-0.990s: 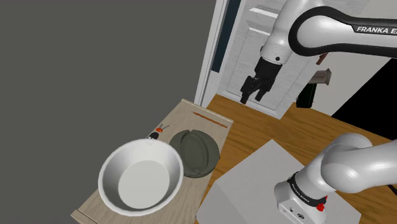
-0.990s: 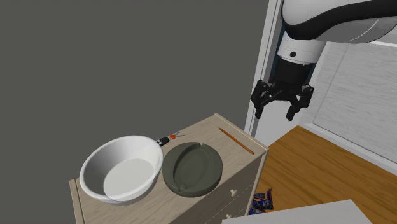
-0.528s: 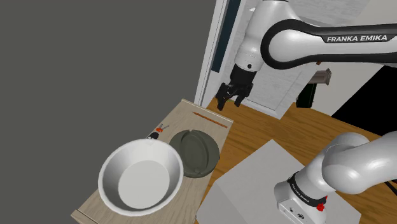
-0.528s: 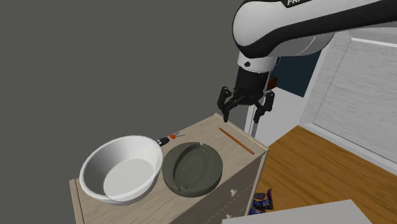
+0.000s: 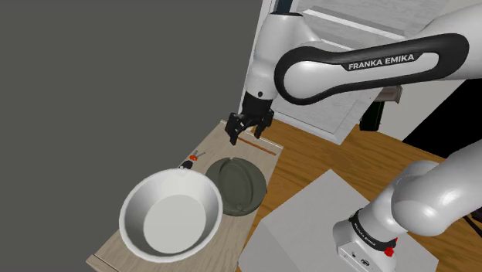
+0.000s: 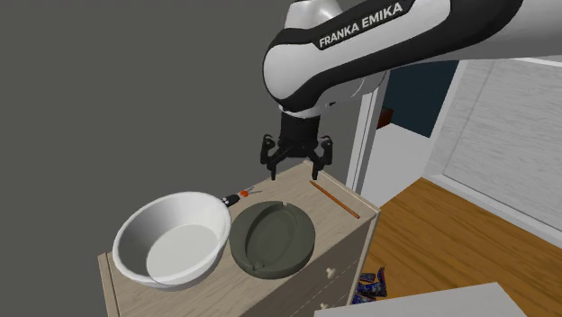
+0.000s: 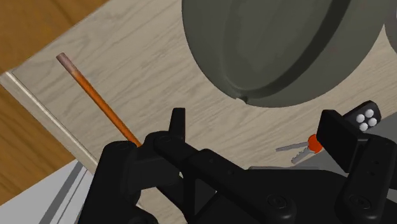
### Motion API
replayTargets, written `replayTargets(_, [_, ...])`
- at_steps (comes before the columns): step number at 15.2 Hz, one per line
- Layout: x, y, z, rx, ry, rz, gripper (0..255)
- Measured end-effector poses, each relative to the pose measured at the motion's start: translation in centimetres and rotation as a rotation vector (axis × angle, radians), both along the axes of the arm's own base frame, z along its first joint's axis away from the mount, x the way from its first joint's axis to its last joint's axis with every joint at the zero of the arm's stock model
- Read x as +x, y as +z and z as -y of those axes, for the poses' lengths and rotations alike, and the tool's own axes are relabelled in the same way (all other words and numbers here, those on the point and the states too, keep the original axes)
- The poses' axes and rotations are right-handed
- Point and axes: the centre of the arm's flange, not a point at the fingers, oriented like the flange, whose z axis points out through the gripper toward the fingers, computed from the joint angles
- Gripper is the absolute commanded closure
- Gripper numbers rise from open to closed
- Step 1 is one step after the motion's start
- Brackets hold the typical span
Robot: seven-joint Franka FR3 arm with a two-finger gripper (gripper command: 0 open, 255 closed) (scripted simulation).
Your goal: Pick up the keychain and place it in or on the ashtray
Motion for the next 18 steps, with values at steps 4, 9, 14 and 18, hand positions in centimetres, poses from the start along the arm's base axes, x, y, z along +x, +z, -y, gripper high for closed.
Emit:
replayTargets(4, [1.3, -1.9, -4.9, -0.015, 0.002, 0.010, 0])
replayTargets(9, [3.5, -4.3, -11.1, -0.033, 0.004, 0.022, 0])
replayTargets(14, [5.6, -6.7, -16.5, -0.051, 0.006, 0.034, 0])
replayTargets(18, [5.9, -8.6, -17.4, -0.055, 0.004, 0.037, 0])
